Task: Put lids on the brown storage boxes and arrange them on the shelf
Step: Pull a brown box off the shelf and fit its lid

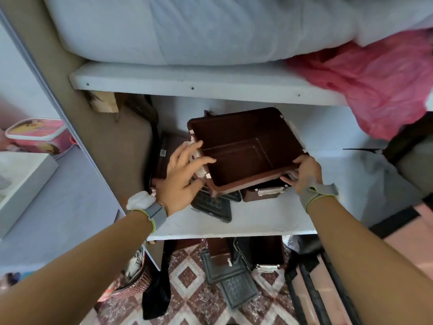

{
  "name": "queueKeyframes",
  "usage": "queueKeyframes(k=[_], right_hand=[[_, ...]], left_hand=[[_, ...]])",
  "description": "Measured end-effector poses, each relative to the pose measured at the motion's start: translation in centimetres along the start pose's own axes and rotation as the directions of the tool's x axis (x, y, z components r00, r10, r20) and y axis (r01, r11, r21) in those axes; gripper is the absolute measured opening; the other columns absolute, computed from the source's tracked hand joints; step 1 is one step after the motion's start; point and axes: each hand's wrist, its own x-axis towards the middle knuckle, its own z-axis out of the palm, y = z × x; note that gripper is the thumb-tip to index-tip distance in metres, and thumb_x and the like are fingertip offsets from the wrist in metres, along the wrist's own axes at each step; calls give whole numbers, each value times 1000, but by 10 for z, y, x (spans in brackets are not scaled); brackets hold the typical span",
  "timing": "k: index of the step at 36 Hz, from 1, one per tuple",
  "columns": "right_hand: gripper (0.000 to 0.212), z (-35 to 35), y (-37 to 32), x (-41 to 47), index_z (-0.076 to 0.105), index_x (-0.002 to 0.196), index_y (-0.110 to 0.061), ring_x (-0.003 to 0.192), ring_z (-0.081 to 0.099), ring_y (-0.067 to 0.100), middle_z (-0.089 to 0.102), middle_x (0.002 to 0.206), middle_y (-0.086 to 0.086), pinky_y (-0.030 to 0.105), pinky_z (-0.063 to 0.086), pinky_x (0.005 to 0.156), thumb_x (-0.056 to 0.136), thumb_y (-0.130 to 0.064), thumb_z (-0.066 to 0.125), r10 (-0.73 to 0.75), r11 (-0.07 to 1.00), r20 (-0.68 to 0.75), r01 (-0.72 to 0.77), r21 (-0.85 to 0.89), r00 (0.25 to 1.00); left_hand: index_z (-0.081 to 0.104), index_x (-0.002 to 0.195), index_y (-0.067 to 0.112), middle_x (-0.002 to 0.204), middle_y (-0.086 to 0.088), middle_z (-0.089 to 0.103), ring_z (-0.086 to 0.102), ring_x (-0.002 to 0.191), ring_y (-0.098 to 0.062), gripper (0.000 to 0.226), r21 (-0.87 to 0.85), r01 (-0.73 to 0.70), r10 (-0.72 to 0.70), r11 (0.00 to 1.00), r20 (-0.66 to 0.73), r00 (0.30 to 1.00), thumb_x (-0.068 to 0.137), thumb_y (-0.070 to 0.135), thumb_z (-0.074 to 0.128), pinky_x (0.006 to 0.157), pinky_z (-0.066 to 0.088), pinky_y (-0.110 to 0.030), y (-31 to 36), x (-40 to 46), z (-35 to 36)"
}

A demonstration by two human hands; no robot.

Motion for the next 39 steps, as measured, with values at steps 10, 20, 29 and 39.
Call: queueKeyframes(k=[10, 20, 29, 39], right_hand=[[16, -57, 35, -13, 55, 77, -13, 76, 55, 24, 51, 83, 7, 50, 60, 62, 79, 0, 47, -66, 996, -144, 75, 51, 987], [16, -125, 57, -11, 48, 63, -17, 76, 58, 27, 55, 81, 7, 51, 60, 67, 69, -2, 44, -67, 998, -242, 68, -6, 968], [21, -176, 108, 4, 52, 97, -13, 60, 52, 26, 49, 74, 11, 45, 58, 65, 83, 1, 46, 133, 978, -203, -162, -133, 970], [14, -187, 141, 36, 54, 102, -10, 78, 67, 27, 61, 90, 10, 41, 62, 69, 90, -3, 53, 268, 879, -62, -270, -394, 961]], left_hand=[[66, 125, 35, 156, 18, 27, 24, 148, -3, 69, -775, 191, -283, 603, 16, 959, 59, 22, 52, 114, 37, -33, 36, 11, 38], [60, 118, 44, 157, 7, 26, 26, 145, -6, 58, -634, 383, -429, 672, 89, 899, 84, -2, 61, 100, 34, -3, 55, -2, 105], [57, 119, 45, 150, 10, 31, 32, 138, -7, 64, -501, 526, -505, 687, 191, 842, 80, -6, 65, 92, 28, 8, 38, -39, 160], [59, 118, 25, 143, -8, 39, 45, 133, -30, 65, -324, 699, -625, 637, 314, 715, 72, -21, 54, 110, 42, -51, 6, -36, 195]])
